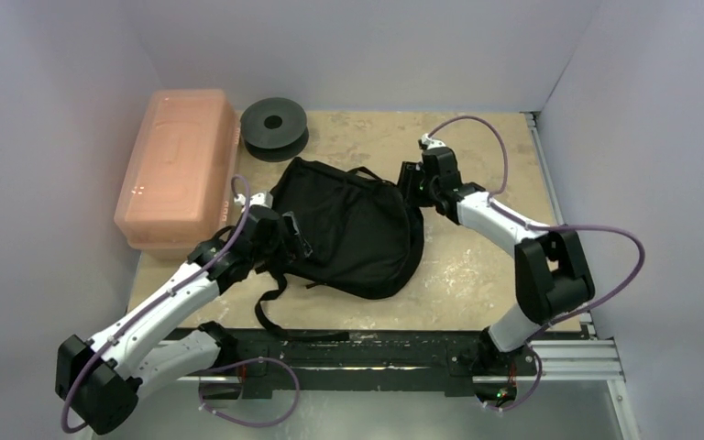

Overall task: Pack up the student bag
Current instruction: Zip the student bag at the center of the board.

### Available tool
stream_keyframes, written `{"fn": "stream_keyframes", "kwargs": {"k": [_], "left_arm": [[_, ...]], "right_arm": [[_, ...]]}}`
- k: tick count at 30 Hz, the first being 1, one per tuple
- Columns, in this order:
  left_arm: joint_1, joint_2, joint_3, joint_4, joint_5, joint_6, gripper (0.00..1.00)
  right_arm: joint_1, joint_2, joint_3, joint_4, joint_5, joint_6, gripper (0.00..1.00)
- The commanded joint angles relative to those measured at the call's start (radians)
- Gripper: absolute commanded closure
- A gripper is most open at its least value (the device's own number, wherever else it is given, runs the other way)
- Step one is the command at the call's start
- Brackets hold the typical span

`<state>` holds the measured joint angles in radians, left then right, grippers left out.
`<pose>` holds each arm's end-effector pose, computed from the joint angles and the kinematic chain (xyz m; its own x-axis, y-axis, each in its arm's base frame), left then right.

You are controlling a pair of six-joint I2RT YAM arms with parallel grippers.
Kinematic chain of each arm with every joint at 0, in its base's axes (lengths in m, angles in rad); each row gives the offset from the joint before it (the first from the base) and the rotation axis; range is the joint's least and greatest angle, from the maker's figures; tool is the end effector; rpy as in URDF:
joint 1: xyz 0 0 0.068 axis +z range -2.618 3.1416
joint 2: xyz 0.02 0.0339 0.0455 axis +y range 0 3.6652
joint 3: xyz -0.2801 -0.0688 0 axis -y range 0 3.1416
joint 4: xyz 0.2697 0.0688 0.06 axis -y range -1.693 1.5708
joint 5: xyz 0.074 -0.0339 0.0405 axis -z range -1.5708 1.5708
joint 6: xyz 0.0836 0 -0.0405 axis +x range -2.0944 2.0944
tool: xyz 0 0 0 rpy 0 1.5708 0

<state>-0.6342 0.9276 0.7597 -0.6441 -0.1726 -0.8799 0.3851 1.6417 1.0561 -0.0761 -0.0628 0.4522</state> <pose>0.1982 -0.1280 0.2383 -0.7490 -0.3916 -0.5345 -0.1392 0.8817 -0.4508 0.3891 0.1634 0.1971 -0.6961 0.1884 -0.6928 -0.1297 0.9161 0.3794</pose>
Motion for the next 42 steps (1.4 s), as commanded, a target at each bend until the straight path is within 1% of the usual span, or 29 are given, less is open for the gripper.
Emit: {"fn": "stream_keyframes", "kwargs": {"k": [1, 4, 7, 8, 10, 12, 15, 17, 19, 20, 22, 23, 24, 26, 28, 30, 32, 35, 39, 41, 42], "left_arm": [[0.096, 0.065, -0.06, 0.112, 0.193, -0.135, 0.17], [0.142, 0.094, -0.132, 0.199, 0.27, -0.188, 0.2], [0.146, 0.104, -0.176, 0.276, 0.294, -0.233, 0.24], [0.148, 0.109, -0.181, 0.281, 0.295, -0.242, 0.25], [0.149, 0.115, -0.185, 0.285, 0.293, -0.255, 0.28], [0.15, 0.118, -0.199, 0.314, 0.293, -0.259, 0.33], [0.154, 0.125, -0.204, 0.335, 0.286, -0.258, 0.44], [0.157, 0.128, -0.206, 0.353, 0.285, -0.254, 0.57], [0.159, 0.126, -0.205, 0.366, 0.284, -0.253, 0.67], [0.159, 0.123, -0.204, 0.369, 0.281, -0.251, 0.7], [0.16, 0.113, -0.205, 0.373, 0.272, -0.247, 0.74], [0.16, 0.108, -0.206, 0.374, 0.269, -0.244, 0.76], [0.162, 0.103, -0.206, 0.373, 0.267, -0.241, 0.78], [0.162, 0.093, -0.204, 0.373, 0.266, -0.238, 0.8], [0.164, 0.087, -0.204, 0.37, 0.268, -0.235, 0.82], [0.163, 0.085, -0.204, 0.368, 0.268, -0.232, 0.82], [0.165, 0.085, -0.205, 0.368, 0.269, -0.229, 0.82], [0.165, 0.088, -0.209, 0.378, 0.276, -0.226, 0.84], [0.166, 0.087, -0.209, 0.38, 0.284, -0.221, 0.86], [0.166, 0.084, -0.213, 0.381, 0.283, -0.22, 0.86], [0.166, 0.082, -0.213, 0.381, 0.283, -0.219, 0.86]], "right_arm": [[0.0, -0.179, -0.056, -0.149, 0.141, -0.084, 0.42], [0.001, -0.32, -0.14, -0.197, 0.157, -0.088, 0.35], [0.02, -0.454, -0.214, -0.186, 0.07, -0.094, 0.31], [0.061, -0.517, -0.25, -0.158, 0.031, -0.107, 0.29], [0.15, -0.592, -0.287, -0.092, 0.034, -0.142, 0.25], [0.243, -0.633, -0.304, -0.047, 0.018, -0.172, 0.25], [0.362, -0.668, -0.313, 0.03, 0.028, -0.213, 0.26], [0.445, -0.677, -0.311, 0.07, 0.079, -0.253, 0.26], [0.496, -0.679, -0.301, 0.117, 0.132, -0.292, 0.26], [0.508, -0.681, -0.301, 0.142, 0.135, -0.317, 0.25], [0.526, -0.665, -0.31, 0.229, 0.028, -0.4, 0.24], [0.543, -0.64, -0.312, 0.257, -0.015, -0.44, 0.26], [0.576, -0.61, -0.307, 0.27, -0.017, -0.497, 0.28], [0.66, -0.545, -0.313, 0.317, 0.038, -0.586, 0.32], [0.753, -0.469, -0.335, 0.388, 0.101, -0.67, 0.33], [0.837, -0.4, -0.355, 0.458, 0.139, -0.769, 0.34], [0.917, -0.333, -0.377, 0.544, 0.212, -0.848, 0.34], [0.958, -0.249, -0.377, 0.612, 0.25, -0.882, 0.35], [0.964, -0.188, -0.389, 0.656, 0.184, -0.954, 0.37], [0.965, -0.15, -0.388, 0.682, 0.202, -0.971, 0.38], [0.965, -0.131, -0.386, 0.694, 0.218, -0.981, 0.41]]}}
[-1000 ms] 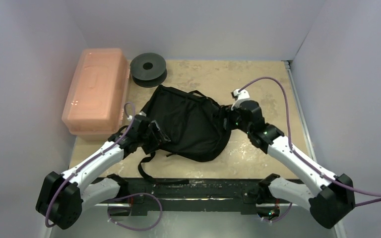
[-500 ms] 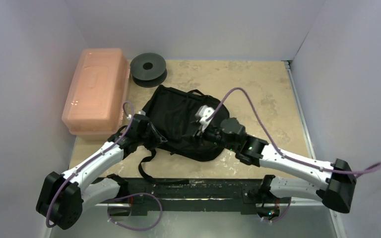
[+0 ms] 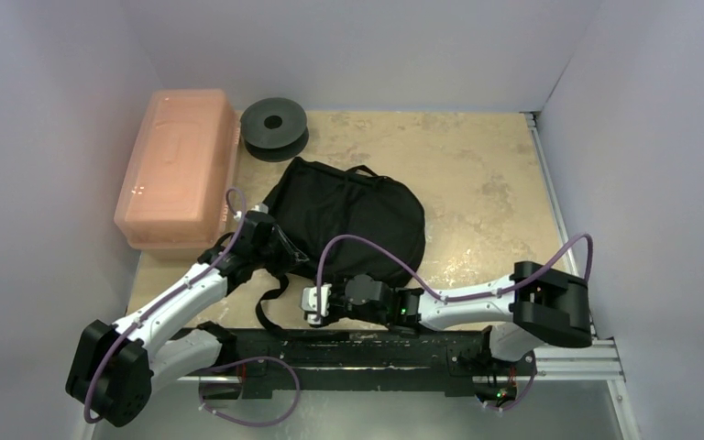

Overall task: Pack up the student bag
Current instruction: Zip the student bag at the center of the board.

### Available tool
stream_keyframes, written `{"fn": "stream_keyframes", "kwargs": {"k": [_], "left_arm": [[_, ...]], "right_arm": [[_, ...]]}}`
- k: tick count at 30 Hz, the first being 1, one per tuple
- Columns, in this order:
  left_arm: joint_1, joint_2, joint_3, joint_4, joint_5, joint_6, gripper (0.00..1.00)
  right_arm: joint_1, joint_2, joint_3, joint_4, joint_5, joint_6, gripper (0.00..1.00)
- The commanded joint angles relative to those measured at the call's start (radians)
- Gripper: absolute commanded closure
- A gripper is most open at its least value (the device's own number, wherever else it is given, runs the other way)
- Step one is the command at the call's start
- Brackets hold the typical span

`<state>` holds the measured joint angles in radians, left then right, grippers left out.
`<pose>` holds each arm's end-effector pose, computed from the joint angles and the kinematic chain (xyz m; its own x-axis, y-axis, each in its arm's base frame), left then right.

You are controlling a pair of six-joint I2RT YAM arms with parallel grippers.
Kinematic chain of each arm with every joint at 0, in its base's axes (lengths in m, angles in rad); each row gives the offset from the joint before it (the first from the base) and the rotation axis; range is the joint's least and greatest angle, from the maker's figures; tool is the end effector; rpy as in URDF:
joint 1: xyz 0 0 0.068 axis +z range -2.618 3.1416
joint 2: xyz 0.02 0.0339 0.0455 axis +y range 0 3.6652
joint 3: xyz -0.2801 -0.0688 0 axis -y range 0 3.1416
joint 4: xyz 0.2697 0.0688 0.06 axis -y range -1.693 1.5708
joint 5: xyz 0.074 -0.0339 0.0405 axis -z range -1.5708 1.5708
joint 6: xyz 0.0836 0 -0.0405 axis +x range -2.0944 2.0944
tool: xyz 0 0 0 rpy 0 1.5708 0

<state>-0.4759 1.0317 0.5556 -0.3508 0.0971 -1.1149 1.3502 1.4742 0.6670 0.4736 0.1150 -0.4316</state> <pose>0.2184 -0.1217 0.1679 -0.7498 -0.6189 -0.2341 -0.3608 0.6789 -0.6394 0.0906 0.3601 0.1875 0.3305 -0.4254 -0.8425 -0.8889 0.1599 -0.4294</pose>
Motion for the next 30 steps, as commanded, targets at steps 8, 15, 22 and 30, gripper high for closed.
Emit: {"fn": "stream_keyframes", "kwargs": {"k": [8, 15, 22, 30], "left_arm": [[0.014, -0.028, -0.011, 0.088, 0.017, 0.024, 0.86], [0.027, -0.023, 0.0, 0.079, -0.004, 0.046, 0.88], [0.062, 0.011, 0.034, 0.057, -0.037, 0.072, 1.0], [0.12, 0.015, 0.04, 0.036, -0.091, 0.1, 1.0]], "right_arm": [[0.003, 0.164, 0.03, 0.231, 0.191, -0.193, 0.55], [0.003, 0.19, 0.027, 0.226, 0.247, -0.168, 0.82], [0.003, 0.035, -0.024, 0.009, 0.107, 0.002, 1.0], [0.003, -0.285, -0.246, -0.022, 0.073, 0.312, 1.0]]}}
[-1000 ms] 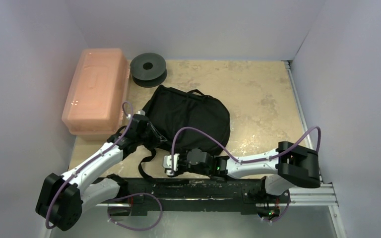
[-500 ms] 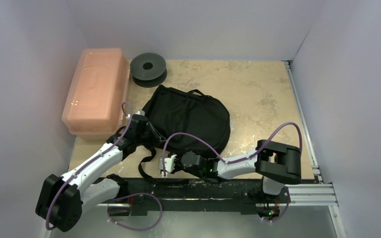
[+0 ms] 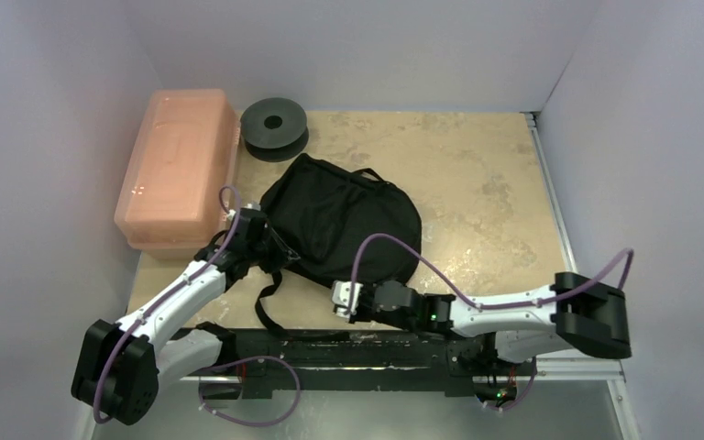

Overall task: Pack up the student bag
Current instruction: Zip the student bag at the center of the board, then adjust the student bag at the center of the board.

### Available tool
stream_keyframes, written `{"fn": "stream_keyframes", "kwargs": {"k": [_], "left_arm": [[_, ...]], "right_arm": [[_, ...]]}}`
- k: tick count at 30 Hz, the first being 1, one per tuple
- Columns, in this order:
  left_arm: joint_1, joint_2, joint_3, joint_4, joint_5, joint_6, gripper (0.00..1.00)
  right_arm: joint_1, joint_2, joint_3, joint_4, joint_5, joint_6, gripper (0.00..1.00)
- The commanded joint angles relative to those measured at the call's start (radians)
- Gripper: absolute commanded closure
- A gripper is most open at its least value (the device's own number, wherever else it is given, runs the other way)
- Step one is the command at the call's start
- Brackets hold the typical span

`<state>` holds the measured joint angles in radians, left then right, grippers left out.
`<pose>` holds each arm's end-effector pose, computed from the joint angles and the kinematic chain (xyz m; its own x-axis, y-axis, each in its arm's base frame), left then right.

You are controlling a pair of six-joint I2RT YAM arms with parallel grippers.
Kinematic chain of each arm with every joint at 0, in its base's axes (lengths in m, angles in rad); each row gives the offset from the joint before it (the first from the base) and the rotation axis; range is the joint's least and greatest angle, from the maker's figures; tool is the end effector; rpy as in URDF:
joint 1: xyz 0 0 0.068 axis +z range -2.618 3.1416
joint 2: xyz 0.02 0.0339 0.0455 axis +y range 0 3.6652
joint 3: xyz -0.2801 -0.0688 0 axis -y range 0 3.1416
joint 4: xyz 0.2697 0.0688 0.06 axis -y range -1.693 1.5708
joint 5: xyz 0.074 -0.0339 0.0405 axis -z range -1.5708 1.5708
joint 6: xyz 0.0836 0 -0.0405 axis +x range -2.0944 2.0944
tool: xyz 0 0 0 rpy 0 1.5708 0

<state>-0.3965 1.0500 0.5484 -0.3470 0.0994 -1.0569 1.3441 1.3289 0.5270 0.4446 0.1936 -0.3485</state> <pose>0.2273 -0.1041 0.1614 -0.7276 -0.6348 -0.2601 -0.3841 0.6911 -0.6123 0.0898 0.3177 0.1788 0.2388 -0.4556 -0.8575 -0.8875 0.2560 -0.3832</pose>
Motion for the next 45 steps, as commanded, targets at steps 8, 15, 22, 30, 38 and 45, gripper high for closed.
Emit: {"fn": "stream_keyframes", "kwargs": {"k": [8, 15, 22, 30, 38, 45], "left_arm": [[0.067, -0.074, 0.046, -0.028, -0.135, 0.077, 1.0], [0.067, -0.123, 0.028, -0.05, -0.113, 0.1, 1.0], [0.067, -0.121, 0.022, -0.056, -0.079, 0.103, 1.0], [0.067, -0.096, 0.021, -0.01, 0.0, 0.098, 1.0], [0.067, -0.122, -0.014, 0.013, 0.021, 0.086, 1.0], [0.067, -0.155, -0.035, 0.018, 0.062, 0.113, 1.0]], "right_arm": [[0.007, -0.538, -0.299, 0.009, 0.213, 0.537, 1.0], [0.007, -0.873, -0.385, -0.072, 0.393, 0.632, 1.0], [0.008, -0.79, -0.374, -0.034, 0.332, 0.614, 1.0], [0.007, -0.242, -0.081, 0.096, -0.134, 0.252, 1.0], [-0.123, 0.26, 0.415, 0.057, -0.46, 0.381, 1.0], [-0.238, 0.391, 0.541, -0.039, -0.441, 0.355, 1.0]]}}
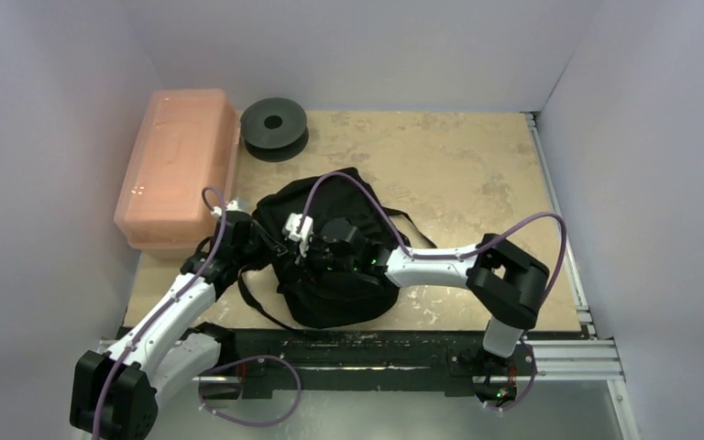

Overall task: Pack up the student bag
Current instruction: Adjust the student bag at the center of the board.

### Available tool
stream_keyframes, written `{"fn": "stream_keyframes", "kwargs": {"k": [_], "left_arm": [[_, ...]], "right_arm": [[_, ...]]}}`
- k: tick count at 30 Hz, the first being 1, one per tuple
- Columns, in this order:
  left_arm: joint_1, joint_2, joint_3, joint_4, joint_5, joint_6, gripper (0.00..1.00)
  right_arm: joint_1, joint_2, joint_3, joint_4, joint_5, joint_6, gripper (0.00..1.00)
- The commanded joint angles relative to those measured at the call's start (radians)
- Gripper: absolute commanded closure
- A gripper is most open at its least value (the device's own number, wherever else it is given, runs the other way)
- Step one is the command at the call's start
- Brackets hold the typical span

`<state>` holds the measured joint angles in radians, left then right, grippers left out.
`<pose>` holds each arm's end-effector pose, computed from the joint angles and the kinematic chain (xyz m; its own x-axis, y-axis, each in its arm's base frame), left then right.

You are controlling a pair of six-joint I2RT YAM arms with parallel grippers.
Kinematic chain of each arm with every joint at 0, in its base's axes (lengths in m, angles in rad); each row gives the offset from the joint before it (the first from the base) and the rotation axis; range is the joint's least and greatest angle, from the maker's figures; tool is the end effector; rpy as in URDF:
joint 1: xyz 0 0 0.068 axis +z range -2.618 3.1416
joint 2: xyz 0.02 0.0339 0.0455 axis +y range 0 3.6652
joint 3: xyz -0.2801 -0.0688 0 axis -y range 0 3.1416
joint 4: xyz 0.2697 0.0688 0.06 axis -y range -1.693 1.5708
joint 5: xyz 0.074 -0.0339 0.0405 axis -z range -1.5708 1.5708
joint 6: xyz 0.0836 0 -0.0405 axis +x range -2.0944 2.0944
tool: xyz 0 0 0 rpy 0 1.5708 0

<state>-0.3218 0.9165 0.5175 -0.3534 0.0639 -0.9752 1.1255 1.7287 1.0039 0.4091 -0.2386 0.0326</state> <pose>0.2225 -0.0798 0.1787 -0.6616 -0.6503 -0.3734 -0.3348 0.7018 -0.6288 0.1774 0.4176 0.2080 -0.1654 -0.2730 -0.9477 -0.9688 0.2248 0.1043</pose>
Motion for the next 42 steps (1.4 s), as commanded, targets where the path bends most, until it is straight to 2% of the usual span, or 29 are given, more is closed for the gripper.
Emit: {"fn": "stream_keyframes", "kwargs": {"k": [1, 2, 4, 5, 7, 8, 9, 11, 14, 16, 19, 21, 24, 25, 28, 31, 33, 35, 38, 40, 42], "left_arm": [[-0.008, -0.025, 0.008, 0.013, 0.109, 0.051, 1.0], [-0.008, -0.029, 0.02, 0.0, 0.122, 0.078, 0.94], [-0.007, -0.048, 0.042, -0.022, 0.141, 0.129, 0.72], [-0.008, -0.06, 0.045, -0.023, 0.151, 0.151, 0.59], [-0.008, -0.077, 0.039, 0.008, 0.186, 0.199, 0.46], [-0.008, -0.077, 0.034, 0.028, 0.208, 0.213, 0.43], [-0.008, -0.07, 0.029, 0.052, 0.229, 0.218, 0.41], [-0.009, -0.035, 0.019, 0.112, 0.297, 0.217, 0.37], [-0.01, 0.02, 0.021, 0.199, 0.365, 0.207, 0.32], [-0.01, 0.033, 0.049, 0.201, 0.366, 0.225, 0.31], [-0.01, 0.007, 0.113, 0.094, 0.316, 0.291, 0.31], [-0.01, -0.011, 0.161, 0.001, 0.268, 0.346, 0.3], [-0.01, -0.025, 0.226, -0.146, 0.189, 0.414, 0.29], [-0.01, -0.027, 0.245, -0.191, 0.173, 0.431, 0.29], [-0.01, -0.039, 0.287, -0.306, 0.171, 0.436, 0.31], [-0.01, -0.07, 0.279, -0.353, 0.285, 0.435, 0.33], [-0.01, -0.093, 0.272, -0.374, 0.391, 0.448, 0.34], [-0.014, -0.114, 0.259, -0.39, 0.466, 0.467, 0.36], [-0.063, -0.117, 0.218, -0.386, 0.496, 0.458, 0.39], [-0.148, -0.085, 0.202, -0.347, 0.477, 0.428, 0.41], [-0.214, -0.041, 0.184, -0.294, 0.466, 0.385, 0.46]], "right_arm": [[-0.02, -0.025, 0.064, -0.044, -0.01, -0.028, 0.98], [-0.02, -0.051, 0.052, -0.064, -0.009, -0.021, 0.94], [-0.02, -0.122, -0.004, -0.086, 0.006, 0.007, 0.82], [-0.021, -0.163, -0.046, -0.097, 0.008, 0.026, 0.69], [-0.023, -0.247, -0.108, -0.147, -0.008, 0.055, 0.5], [-0.025, -0.285, -0.134, -0.178, -0.013, 0.076, 0.14], [-0.031, -0.327, -0.156, -0.204, 0.005, 0.121, 0.03], [-0.073, -0.42, -0.207, -0.262, 0.062, 0.237, 0.01], [-0.217, -0.551, -0.243, -0.394, 0.146, 0.465, 0.01], [-0.3, -0.627, -0.244, -0.518, 0.186, 0.511, 0.01], [-0.376, -0.659, -0.254, -0.685, 0.306, 0.599, 0.01], [-0.433, -0.636, -0.285, -0.743, 0.282, 0.679, 0.01], [-0.454, -0.626, -0.402, -0.689, 0.242, 0.778, 0.01], [-0.456, -0.625, -0.442, -0.637, 0.195, 0.799, 0.02], [-0.46, -0.586, -0.488, -0.498, 0.084, 0.795, 0.13], [-0.477, -0.529, -0.456, -0.456, 0.058, 0.751, 0.23], [-0.509, -0.512, -0.452, -0.399, 0.041, 0.747, 0.41], [-0.548, -0.497, -0.449, -0.336, 0.023, 0.751, 0.65], [-0.593, -0.45, -0.418, -0.308, -0.004, 0.723, 0.9], [-0.61, -0.416, -0.393, -0.311, -0.021, 0.697, 0.98], [-0.625, -0.395, -0.383, -0.312, -0.047, 0.674, 1.0]]}}
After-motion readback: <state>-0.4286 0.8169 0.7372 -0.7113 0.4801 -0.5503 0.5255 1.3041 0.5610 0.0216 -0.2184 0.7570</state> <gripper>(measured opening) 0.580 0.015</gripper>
